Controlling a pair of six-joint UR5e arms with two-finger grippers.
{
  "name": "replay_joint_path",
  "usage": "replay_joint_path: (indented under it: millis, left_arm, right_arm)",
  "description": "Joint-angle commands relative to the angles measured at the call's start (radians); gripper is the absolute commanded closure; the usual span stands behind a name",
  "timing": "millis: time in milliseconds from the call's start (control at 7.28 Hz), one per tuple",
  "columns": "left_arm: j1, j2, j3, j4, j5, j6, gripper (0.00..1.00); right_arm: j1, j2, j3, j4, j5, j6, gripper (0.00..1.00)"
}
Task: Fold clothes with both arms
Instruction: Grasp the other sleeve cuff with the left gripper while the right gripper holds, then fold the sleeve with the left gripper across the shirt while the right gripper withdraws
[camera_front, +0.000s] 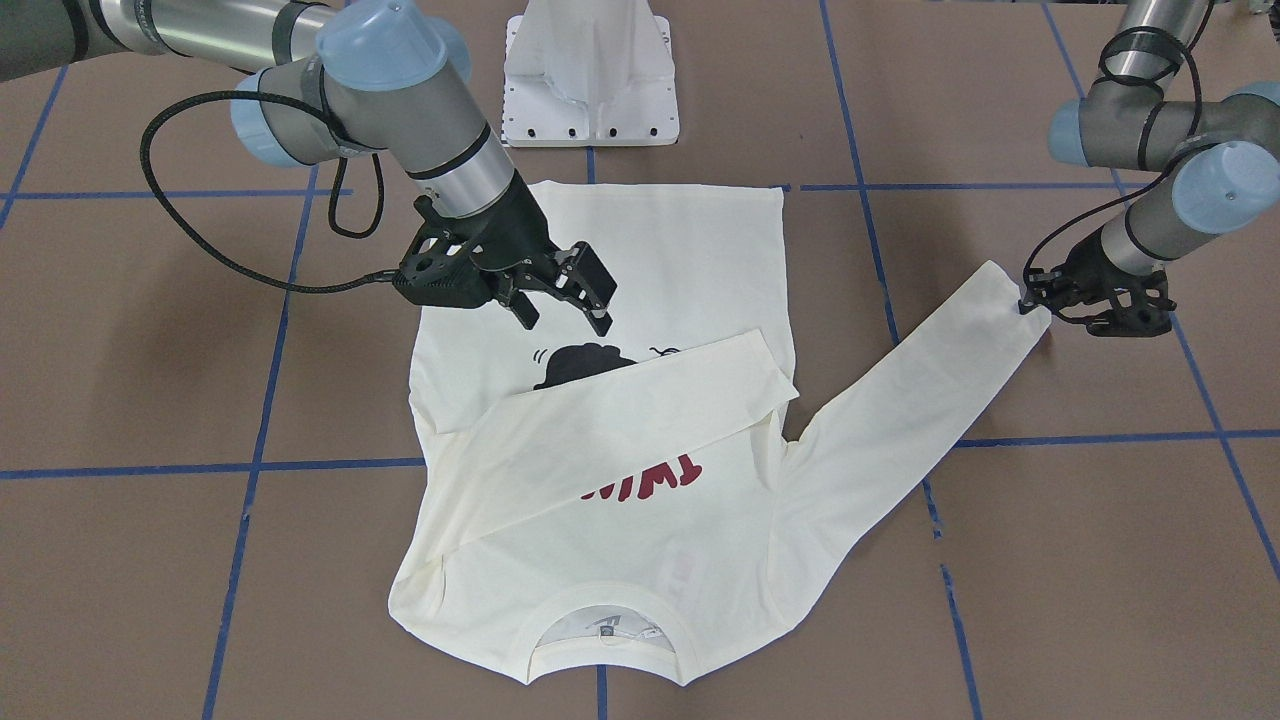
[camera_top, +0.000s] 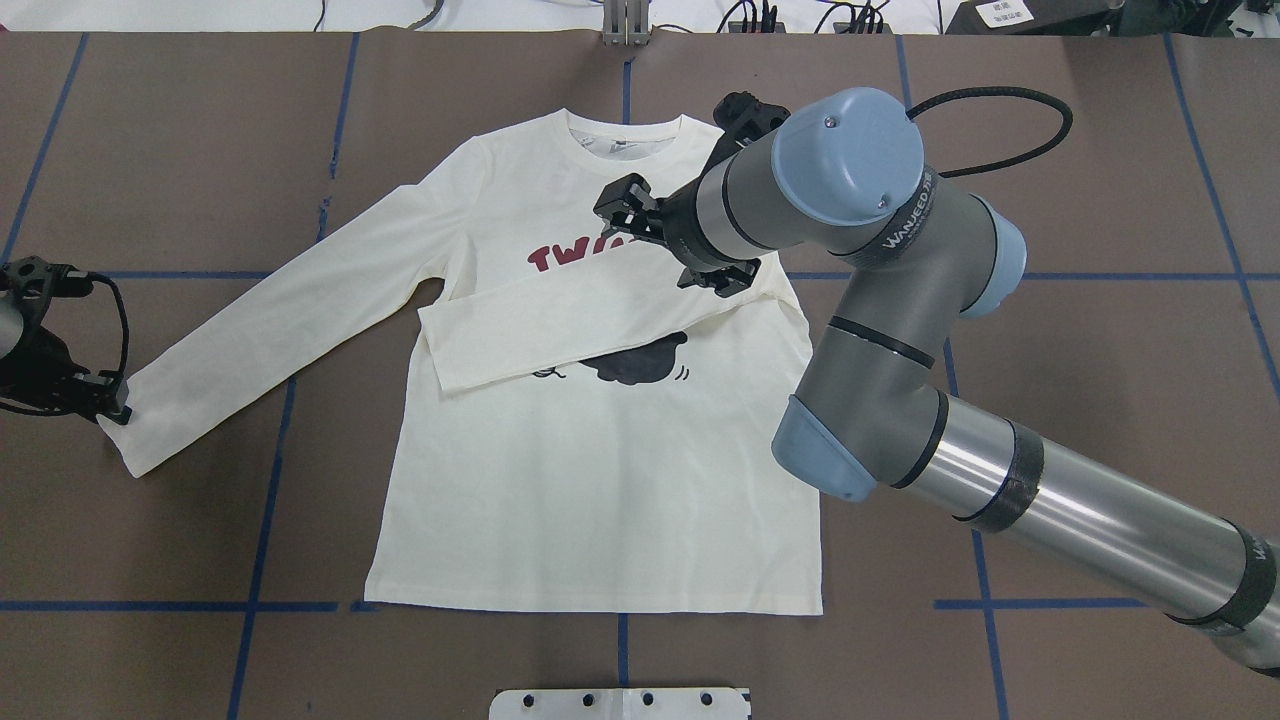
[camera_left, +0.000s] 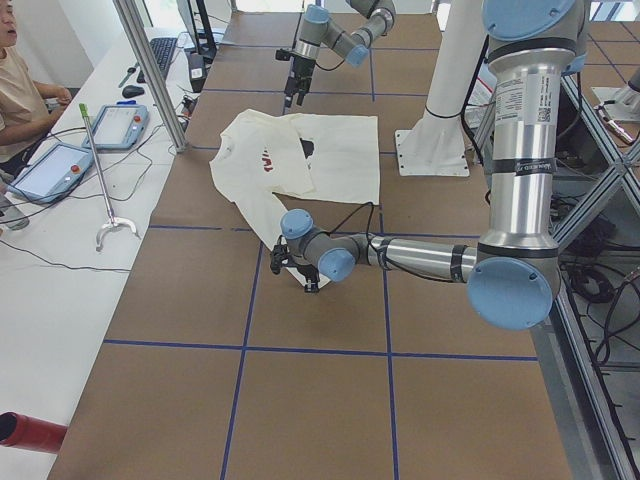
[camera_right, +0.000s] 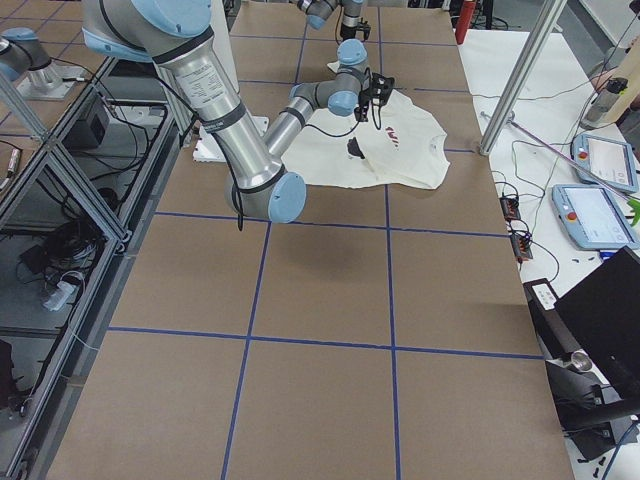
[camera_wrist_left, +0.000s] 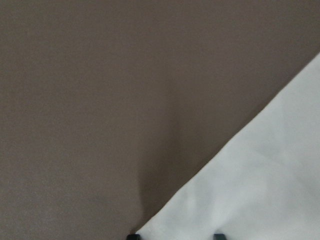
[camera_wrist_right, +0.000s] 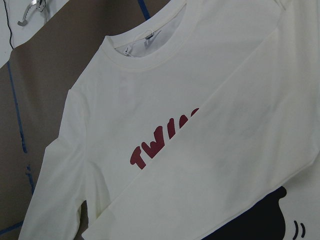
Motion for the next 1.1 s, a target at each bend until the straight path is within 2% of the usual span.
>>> replay_joint_path:
  millis: [0, 137, 275, 412, 549, 687, 824, 961]
  left_arm:
    - [0.001, -0.007, -0.063, -0.001, -0.014, -0.006, 1.0]
    - [0.001, -0.006, -0.119, -0.001, -0.072, -0.012, 1.0]
    - [-0.001, -0.01, -0.19, 0.005, -0.172, -0.021, 1.0]
    - [0.001, -0.073, -0.275, 0.014, -0.187, -0.171, 1.0]
    - [0.004, -0.227, -0.272, 0.016, -0.19, -0.392, 1.0]
    - [0.034, -0.432, -0.18, 0.023, -0.177, -0.581, 1.0]
    - [0.133, -0.599, -0.082, 0.023, -0.075, -0.699, 1.0]
    - [0.186, -0.795, 0.064, 0.02, 0.061, -0.792, 1.0]
  right_arm:
    - [-0.001, 0.0, 0.008, 0.0, -0.001, 0.001, 0.0]
    - [-0.007, 0.0, 0.006, 0.0, -0.001, 0.0, 0.0]
    - [-0.006, -0.003, 0.008, 0.0, 0.004, 0.0, 0.0]
    - [0.003, -0.014, 0.017, 0.0, 0.019, -0.008, 0.0]
    - [0.026, -0.07, 0.059, 0.0, 0.037, -0.067, 0.0]
    - [0.081, -0.157, 0.101, 0.003, 0.107, -0.164, 0.0]
    - [0.155, -0.249, 0.133, 0.006, 0.186, -0.262, 0.0]
    - [0.225, -0.317, 0.149, 0.006, 0.256, -0.361, 0.0]
